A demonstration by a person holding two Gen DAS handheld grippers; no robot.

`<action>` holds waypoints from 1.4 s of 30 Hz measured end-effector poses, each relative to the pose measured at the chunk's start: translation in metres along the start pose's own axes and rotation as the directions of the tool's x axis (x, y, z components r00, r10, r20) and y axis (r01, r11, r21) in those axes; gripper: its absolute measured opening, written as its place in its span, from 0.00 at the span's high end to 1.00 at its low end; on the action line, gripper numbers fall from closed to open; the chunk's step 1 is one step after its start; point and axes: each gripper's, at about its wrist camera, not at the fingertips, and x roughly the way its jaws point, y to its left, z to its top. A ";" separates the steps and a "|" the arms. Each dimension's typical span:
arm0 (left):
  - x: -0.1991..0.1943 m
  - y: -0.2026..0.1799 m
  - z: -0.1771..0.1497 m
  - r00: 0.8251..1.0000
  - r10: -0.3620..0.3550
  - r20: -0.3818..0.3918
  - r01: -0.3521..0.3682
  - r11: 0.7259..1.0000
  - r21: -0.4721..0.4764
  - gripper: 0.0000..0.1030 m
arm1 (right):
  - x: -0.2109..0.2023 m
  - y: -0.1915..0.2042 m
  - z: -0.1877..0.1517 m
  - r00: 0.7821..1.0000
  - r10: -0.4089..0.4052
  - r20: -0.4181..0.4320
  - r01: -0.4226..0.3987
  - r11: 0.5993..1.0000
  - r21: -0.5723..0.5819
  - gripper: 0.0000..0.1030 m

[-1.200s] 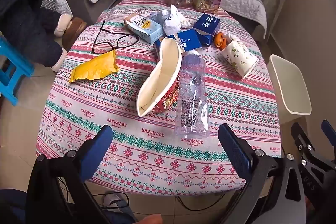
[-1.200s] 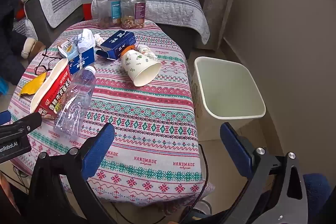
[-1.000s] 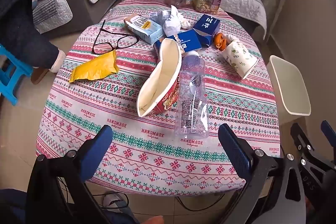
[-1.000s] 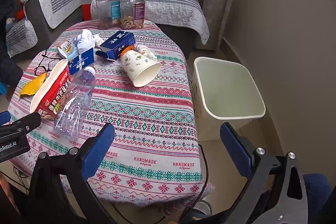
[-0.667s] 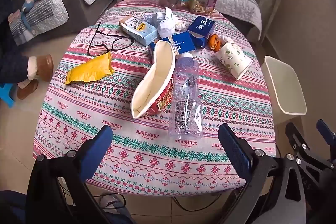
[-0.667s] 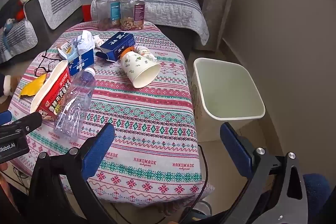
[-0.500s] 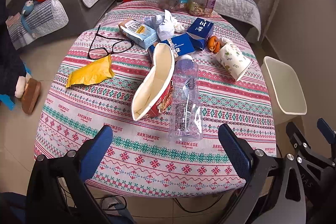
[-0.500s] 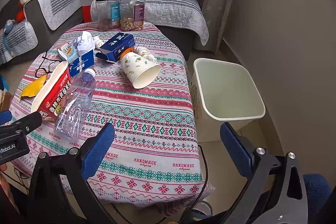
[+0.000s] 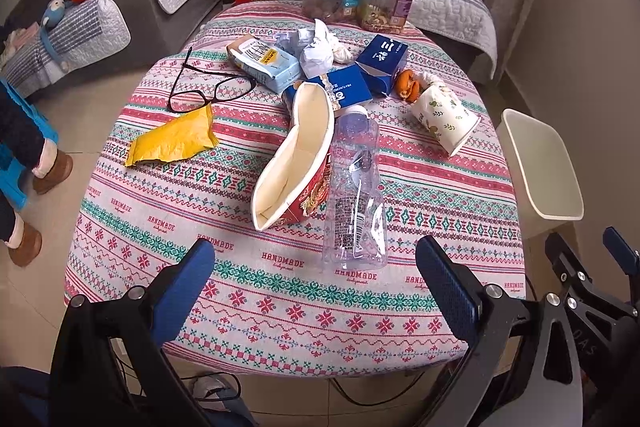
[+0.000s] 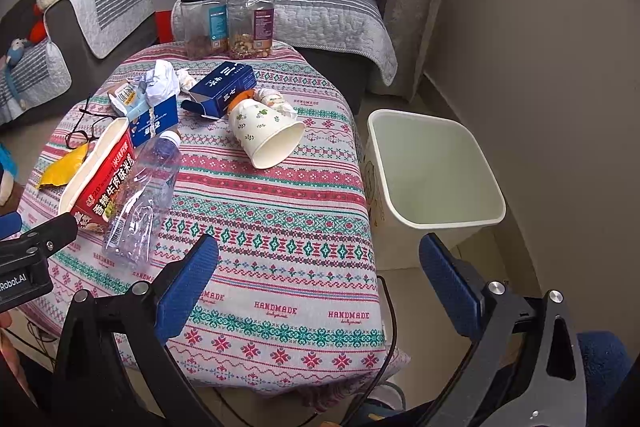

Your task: Collect trash

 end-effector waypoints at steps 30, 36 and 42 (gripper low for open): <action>0.001 0.001 -0.001 1.000 0.022 -0.007 -0.022 1.000 -0.007 0.05 | 0.003 0.004 -0.002 0.998 0.065 -0.016 -0.065 0.998 -0.007 0.06; 0.000 0.002 0.000 1.000 0.023 -0.003 -0.023 1.000 -0.007 0.05 | 0.003 0.004 -0.002 0.997 0.069 -0.016 -0.069 0.998 0.001 0.06; 0.000 0.001 0.000 1.000 0.025 -0.002 -0.025 1.000 -0.002 0.05 | 0.004 0.004 -0.002 0.997 0.079 -0.022 -0.079 0.997 -0.001 0.06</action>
